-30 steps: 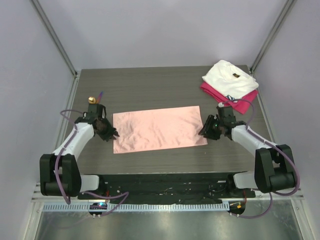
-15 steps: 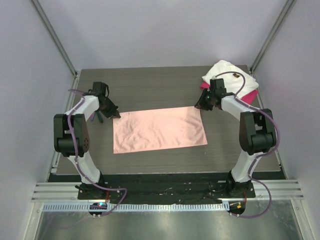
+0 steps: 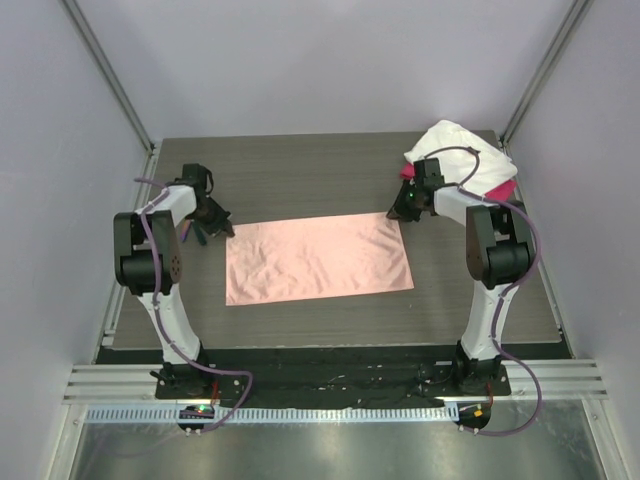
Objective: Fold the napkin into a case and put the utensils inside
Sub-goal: Smooth out the rectangle-folded napkin at the center of the board, then pick up the rectangle-folded napkin from the center of the board.
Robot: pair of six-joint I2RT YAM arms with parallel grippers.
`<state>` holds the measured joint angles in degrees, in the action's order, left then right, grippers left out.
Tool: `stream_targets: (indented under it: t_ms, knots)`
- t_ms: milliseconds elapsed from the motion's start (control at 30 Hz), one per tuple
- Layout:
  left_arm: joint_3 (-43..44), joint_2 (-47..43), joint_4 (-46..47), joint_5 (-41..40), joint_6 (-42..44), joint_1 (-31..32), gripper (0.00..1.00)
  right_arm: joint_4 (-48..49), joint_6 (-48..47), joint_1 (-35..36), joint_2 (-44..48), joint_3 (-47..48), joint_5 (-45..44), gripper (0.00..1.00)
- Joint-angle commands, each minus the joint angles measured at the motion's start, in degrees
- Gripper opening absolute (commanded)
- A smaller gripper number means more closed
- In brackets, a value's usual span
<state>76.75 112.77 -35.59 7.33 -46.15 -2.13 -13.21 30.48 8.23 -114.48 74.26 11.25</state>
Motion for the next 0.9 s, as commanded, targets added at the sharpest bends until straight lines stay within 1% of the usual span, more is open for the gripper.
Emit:
stream_targets:
  t_ms: [0,100,200,267,300,333,367,400,433,467,500,533,600,700,733,800,833,867]
  knots:
    - [3.83,3.15,-0.35,-3.99,1.5,-0.68,0.01,1.96,-2.35,-0.23,-1.01,2.73,-1.22,0.17]
    - [4.29,3.78,-1.06,-3.56,2.29,-0.77,0.01,1.88,-4.28,-0.23,-1.1,3.0,-1.49,0.17]
    - [2.8,0.88,0.09,-1.63,2.21,-0.77,0.01,0.47,-5.43,-0.23,0.04,3.7,-1.4,0.18]
    - [1.74,-1.23,0.09,-0.22,2.29,-0.59,0.04,-2.25,-5.87,-0.06,2.48,4.66,-2.01,0.22]
    - [1.3,-3.59,0.0,0.92,2.55,-0.68,0.05,-3.65,-6.22,0.29,3.37,5.1,-4.19,0.24]
    - [0.34,-5.18,-0.18,1.54,2.56,-0.51,0.08,-6.97,-7.0,0.56,4.51,6.15,-5.61,0.33]
    - [-0.37,-6.58,-0.18,2.07,2.64,-0.42,0.09,-9.18,-7.53,0.65,6.35,6.77,-6.66,0.36]
    - [-0.98,-9.73,-0.35,3.38,2.91,-0.5,0.11,-11.72,-7.98,0.82,7.33,7.39,-9.55,0.41]
    - [-1.6,-11.15,-0.27,4.17,3.17,-0.42,0.14,-15.23,-9.37,1.17,8.21,7.65,-10.1,0.51]
    - [-2.91,-12.47,-0.27,5.14,3.43,-0.24,0.15,-16.31,-9.99,1.09,9.26,7.13,-10.28,0.55]
    - [-3.53,-13.79,-0.18,8.19,4.48,-0.24,0.16,-17.1,-10.44,1.26,11.36,6.34,-10.1,0.59]
    - [-4.06,-15.72,-0.79,9.44,4.84,-0.24,0.18,-18.41,-10.96,1.18,12.34,4.25,-9.93,0.63]
    - [-6.25,-19.06,-0.88,12.86,6.15,0.11,0.2,-18.78,-12.72,1.35,15.93,0.13,-9.06,0.65]
    - [-9.86,-22.67,-0.79,14.64,6.77,1.51,0.21,-17.99,-14.3,1.7,19.63,-3.85,-7.91,0.66]
    - [-10.74,-25.12,-0.53,15.34,6.95,1.6,0.2,-17.47,-14.74,1.88,20.16,-5.86,-7.04,0.65]
    - [-13.11,-27.33,-0.27,15.87,6.78,5.63,0.22,-17.37,-16.24,3.54,21.04,-7.45,-7.9,0.66]
    - [-14.07,-29.08,0.26,17.18,6.69,6.69,0.22,-17.37,-16.5,3.98,20.96,-7.72,-9.04,0.66]
    - [-15.13,-29.88,0.52,18.15,6.69,9.05,0.24,-17.46,-16.85,4.86,20.87,-7.99,-9.14,0.65]
